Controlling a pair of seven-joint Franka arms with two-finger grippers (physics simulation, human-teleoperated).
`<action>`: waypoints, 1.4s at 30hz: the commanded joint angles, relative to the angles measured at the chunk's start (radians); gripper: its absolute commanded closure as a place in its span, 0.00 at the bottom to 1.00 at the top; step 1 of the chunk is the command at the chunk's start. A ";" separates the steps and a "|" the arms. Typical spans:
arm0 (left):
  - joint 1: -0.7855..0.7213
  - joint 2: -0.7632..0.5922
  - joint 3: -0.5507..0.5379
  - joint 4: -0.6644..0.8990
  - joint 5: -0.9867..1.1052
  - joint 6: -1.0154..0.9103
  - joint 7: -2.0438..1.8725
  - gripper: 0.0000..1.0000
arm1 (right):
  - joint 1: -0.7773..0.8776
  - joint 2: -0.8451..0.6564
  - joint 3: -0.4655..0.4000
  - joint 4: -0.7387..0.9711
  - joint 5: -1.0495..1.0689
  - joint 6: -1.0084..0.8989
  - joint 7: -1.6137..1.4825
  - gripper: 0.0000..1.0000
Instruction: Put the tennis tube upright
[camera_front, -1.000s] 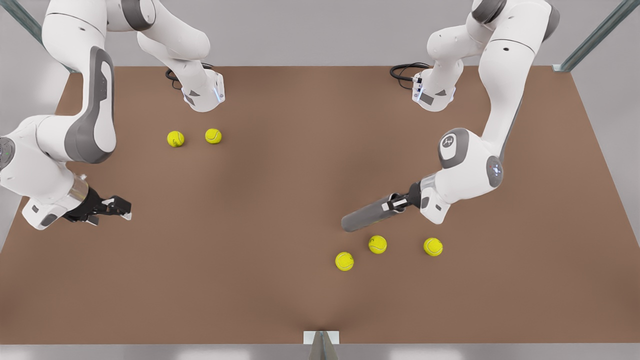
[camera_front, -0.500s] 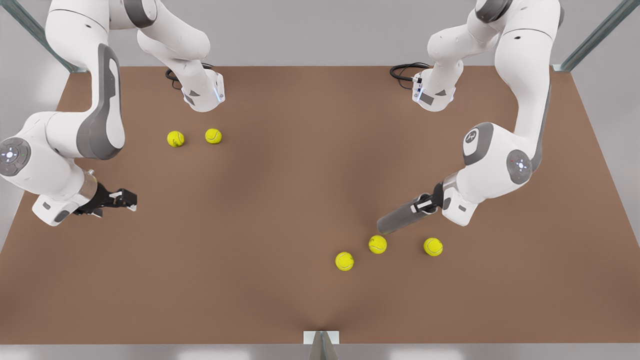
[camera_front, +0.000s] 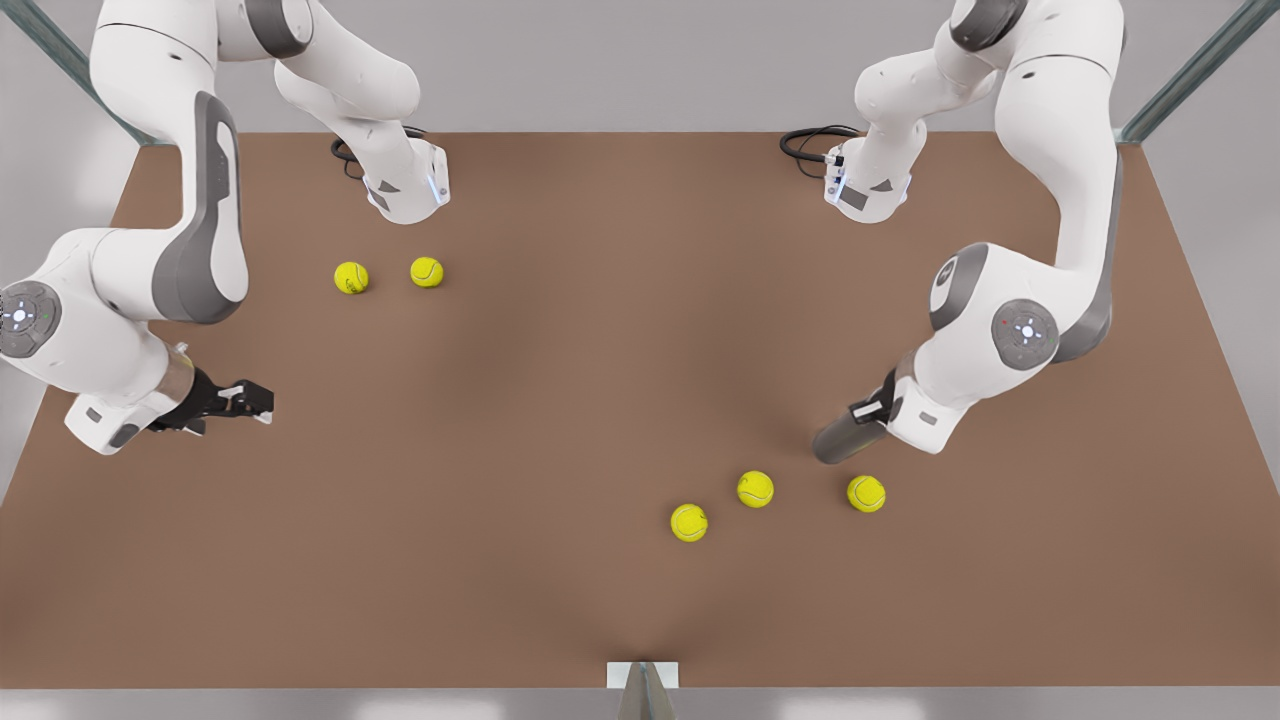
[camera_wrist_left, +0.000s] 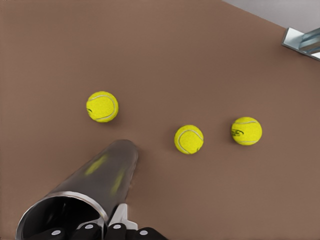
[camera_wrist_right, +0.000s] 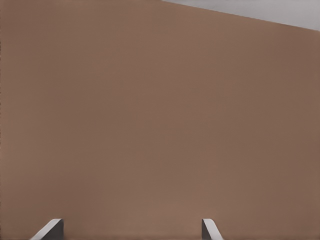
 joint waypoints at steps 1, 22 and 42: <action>0.000 0.001 0.000 0.001 0.012 0.000 0.001 0.79 | 0.000 0.000 0.000 0.000 0.000 0.000 0.000 0.00; -0.019 0.094 0.000 0.022 0.104 0.000 -0.035 0.79 | -0.004 0.008 0.000 0.002 -0.003 0.003 0.000 0.00; -0.014 0.083 -0.058 0.231 0.110 -0.360 -0.027 0.01 | -0.003 -0.104 0.058 -0.095 -0.037 0.057 -0.002 0.00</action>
